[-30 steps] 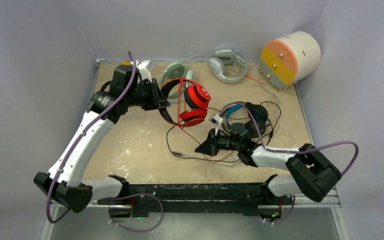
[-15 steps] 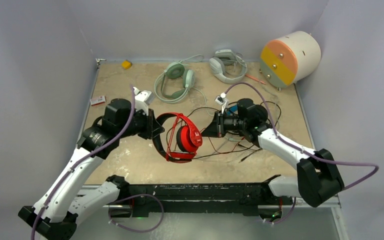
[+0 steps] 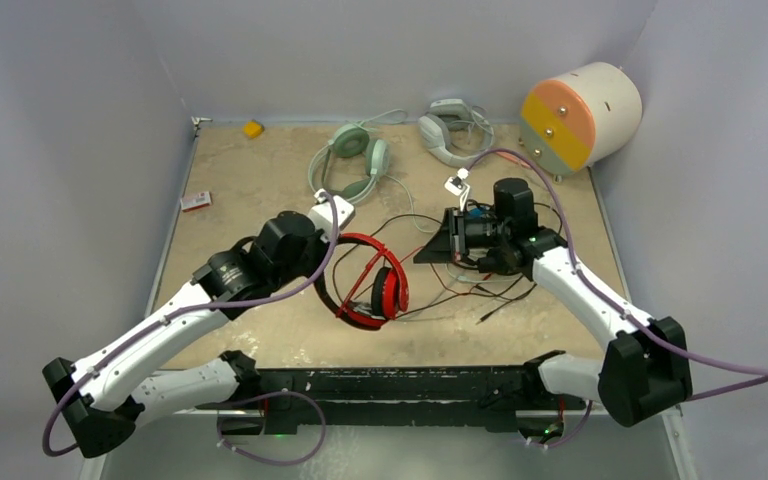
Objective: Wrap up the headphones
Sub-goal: Wrap the headphones cable around the headphones.
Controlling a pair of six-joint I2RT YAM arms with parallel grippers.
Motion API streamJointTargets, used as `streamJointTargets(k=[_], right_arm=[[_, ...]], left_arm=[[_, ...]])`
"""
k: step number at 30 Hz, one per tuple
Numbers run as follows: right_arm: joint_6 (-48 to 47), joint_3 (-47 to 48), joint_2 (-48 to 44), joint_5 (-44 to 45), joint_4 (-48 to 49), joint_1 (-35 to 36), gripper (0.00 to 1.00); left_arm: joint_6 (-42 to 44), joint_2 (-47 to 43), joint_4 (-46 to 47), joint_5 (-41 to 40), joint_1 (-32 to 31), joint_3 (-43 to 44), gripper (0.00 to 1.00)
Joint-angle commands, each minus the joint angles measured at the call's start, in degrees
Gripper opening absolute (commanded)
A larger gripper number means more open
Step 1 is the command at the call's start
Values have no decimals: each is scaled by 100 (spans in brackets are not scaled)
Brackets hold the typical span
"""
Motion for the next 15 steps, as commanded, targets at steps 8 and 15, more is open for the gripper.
streamJointTargets(k=[8, 15], right_arm=[[368, 238, -488, -794, 260, -102, 0], [426, 624, -121, -867, 285, -102, 0]], left_arm=[[2062, 3, 397, -1153, -920, -32, 0], [2229, 348, 660, -1327, -1070, 22, 0]])
